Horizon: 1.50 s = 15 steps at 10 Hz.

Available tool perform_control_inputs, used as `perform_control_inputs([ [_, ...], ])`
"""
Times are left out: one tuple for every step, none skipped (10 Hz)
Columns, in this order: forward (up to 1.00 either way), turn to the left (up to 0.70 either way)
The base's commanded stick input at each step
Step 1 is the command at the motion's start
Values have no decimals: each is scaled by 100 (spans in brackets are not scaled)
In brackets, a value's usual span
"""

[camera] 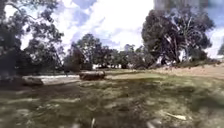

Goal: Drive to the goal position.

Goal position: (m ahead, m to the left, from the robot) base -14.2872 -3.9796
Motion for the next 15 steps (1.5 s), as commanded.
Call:
perform_control_inputs([
  [0, 0],
  [0, 0],
  [0, 0],
  [0, 0],
  [0, 0],
  [0, 0],
  [0, 0],
  [0, -19],
  [0, -70],
  [0, -70],
  [0, -70],
  [0, -70],
  [0, -70],
  [0, -70],
  [0, -70],
])
